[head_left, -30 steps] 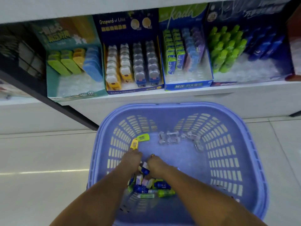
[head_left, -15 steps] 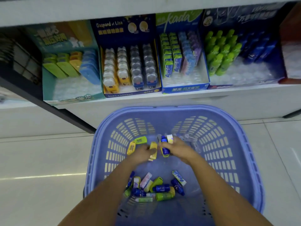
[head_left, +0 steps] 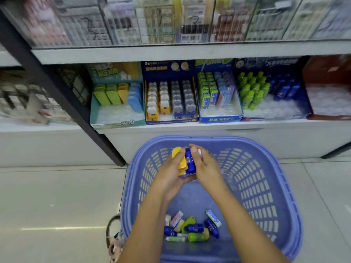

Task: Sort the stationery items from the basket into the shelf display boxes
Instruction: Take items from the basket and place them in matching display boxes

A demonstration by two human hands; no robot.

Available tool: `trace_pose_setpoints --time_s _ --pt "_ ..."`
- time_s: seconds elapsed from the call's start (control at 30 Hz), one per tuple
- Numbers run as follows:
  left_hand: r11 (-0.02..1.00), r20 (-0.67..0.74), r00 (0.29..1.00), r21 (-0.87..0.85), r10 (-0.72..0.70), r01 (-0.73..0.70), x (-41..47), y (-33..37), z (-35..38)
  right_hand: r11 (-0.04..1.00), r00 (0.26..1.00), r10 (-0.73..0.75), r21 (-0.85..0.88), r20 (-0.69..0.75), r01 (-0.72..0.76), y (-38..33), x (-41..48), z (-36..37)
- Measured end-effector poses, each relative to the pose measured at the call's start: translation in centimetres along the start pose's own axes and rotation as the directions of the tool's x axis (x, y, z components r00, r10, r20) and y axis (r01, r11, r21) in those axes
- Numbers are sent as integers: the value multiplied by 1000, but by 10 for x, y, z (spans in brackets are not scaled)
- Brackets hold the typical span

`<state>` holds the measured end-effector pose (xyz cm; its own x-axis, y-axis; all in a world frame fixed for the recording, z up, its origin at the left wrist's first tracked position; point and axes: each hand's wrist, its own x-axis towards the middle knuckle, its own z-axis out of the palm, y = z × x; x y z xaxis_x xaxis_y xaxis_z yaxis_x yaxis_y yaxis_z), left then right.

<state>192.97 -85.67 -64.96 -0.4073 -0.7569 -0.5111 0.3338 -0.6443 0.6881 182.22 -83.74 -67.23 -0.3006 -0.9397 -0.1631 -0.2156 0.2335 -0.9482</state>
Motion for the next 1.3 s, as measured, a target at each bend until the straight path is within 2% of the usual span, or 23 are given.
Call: trace_pose_setpoints --time_s 0.1,0.17,0.3,0.37,0.47,0.5,0.57,0.63,0.7,0.77,0.87,1.0,1.13,1.23,1.3 --pt "990 61 998 -135 -26 34 -13 10 3 988 999 28 153 31 -32 -21 -3 -4" --pt "965 75 997 -257 -36 54 -18 14 5 965 997 37 260 -66 -19 -32 -2 -11" --pt "908 96 995 -415 -23 61 -22 23 13 832 969 151 554 -196 -18 -50 2 -42" --pt "902 116 993 -427 -10 59 -22 26 19 781 956 249 616 -157 -102 -53 9 -64" --pt "908 137 990 -417 19 40 -19 28 28 689 958 288 691 14 -218 -61 22 -93" --pt "913 141 990 -407 28 32 -18 28 32 708 963 269 673 28 -217 -64 27 -101" --pt "925 138 989 -379 46 10 -15 28 37 833 983 177 539 -47 -124 -69 38 -115" --pt "937 128 990 -350 56 -8 -13 28 41 961 979 20 274 -203 37 -73 51 -129" --pt "939 120 991 -342 61 -16 -11 26 43 992 949 -100 41 -300 118 -80 66 -143" --pt "939 113 991 -342 66 -23 -9 24 43 987 936 -156 -74 -315 140 -87 83 -152" --pt "938 112 991 -344 73 -31 -6 22 43 974 952 -193 -162 -238 157 -97 108 -158" --pt "936 114 991 -352 77 -32 -1 22 44 976 982 -161 -163 -100 144 -107 127 -164" --pt "934 115 990 -357 78 -32 4 23 46 975 982 -165 -163 -89 149 -105 135 -171" --pt "937 117 991 -347 70 -25 8 21 47 923 983 -169 -361 -78 131 -102 137 -172" --pt "943 118 991 -332 68 -25 10 19 48 807 975 -220 -568 -35 162 -103 137 -170"
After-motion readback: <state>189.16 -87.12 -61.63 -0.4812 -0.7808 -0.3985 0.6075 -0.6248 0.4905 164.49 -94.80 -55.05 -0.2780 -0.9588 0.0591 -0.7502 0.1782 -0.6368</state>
